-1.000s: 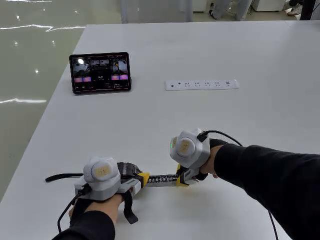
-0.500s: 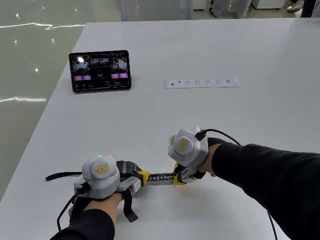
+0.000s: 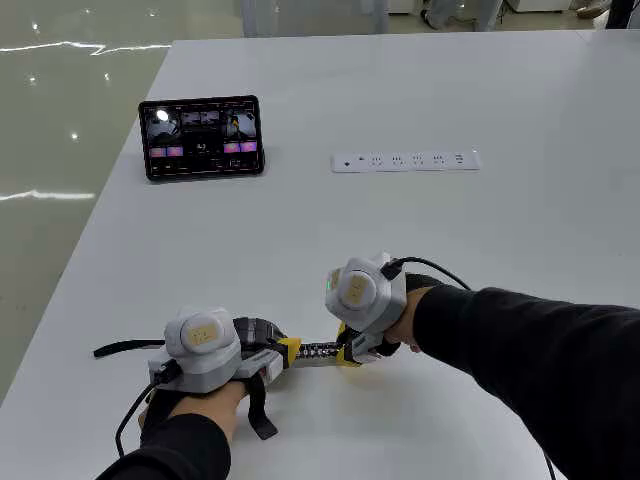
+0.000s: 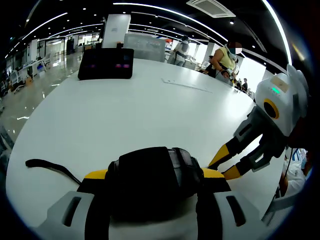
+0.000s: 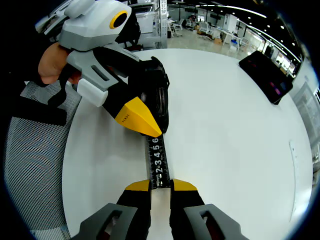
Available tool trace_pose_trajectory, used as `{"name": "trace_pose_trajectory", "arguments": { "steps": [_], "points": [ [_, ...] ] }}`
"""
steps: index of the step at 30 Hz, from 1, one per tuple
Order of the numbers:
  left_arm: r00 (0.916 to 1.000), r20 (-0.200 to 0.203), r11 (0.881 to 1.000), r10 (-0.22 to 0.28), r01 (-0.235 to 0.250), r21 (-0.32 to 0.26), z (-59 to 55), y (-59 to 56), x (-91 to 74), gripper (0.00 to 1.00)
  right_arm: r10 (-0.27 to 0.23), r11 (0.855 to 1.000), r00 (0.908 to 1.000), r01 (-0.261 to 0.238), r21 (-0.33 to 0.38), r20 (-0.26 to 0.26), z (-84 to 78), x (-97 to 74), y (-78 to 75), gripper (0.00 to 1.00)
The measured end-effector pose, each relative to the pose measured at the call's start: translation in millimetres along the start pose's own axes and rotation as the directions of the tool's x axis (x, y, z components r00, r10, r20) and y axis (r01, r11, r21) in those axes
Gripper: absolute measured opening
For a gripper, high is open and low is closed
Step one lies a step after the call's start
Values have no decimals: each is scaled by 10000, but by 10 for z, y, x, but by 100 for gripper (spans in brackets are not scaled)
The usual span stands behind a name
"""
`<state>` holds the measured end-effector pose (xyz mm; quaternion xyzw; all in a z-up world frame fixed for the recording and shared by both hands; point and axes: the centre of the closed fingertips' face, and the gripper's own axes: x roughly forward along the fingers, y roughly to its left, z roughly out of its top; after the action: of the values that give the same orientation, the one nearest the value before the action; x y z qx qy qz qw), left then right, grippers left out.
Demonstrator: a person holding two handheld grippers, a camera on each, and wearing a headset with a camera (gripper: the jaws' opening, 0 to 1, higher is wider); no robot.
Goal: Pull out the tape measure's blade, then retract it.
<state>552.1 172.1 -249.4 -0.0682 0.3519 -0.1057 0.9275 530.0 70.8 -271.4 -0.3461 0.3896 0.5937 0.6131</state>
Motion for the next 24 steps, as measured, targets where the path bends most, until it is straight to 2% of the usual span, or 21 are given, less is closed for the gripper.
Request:
{"name": "trace_pose_trajectory", "arguments": {
  "steps": [24],
  "points": [
    [10000,-62,9999,-20,19,-124,-2,1,15,65,12,9999,9998,-15,156,200,88,48,-7,10]
  ]
}}
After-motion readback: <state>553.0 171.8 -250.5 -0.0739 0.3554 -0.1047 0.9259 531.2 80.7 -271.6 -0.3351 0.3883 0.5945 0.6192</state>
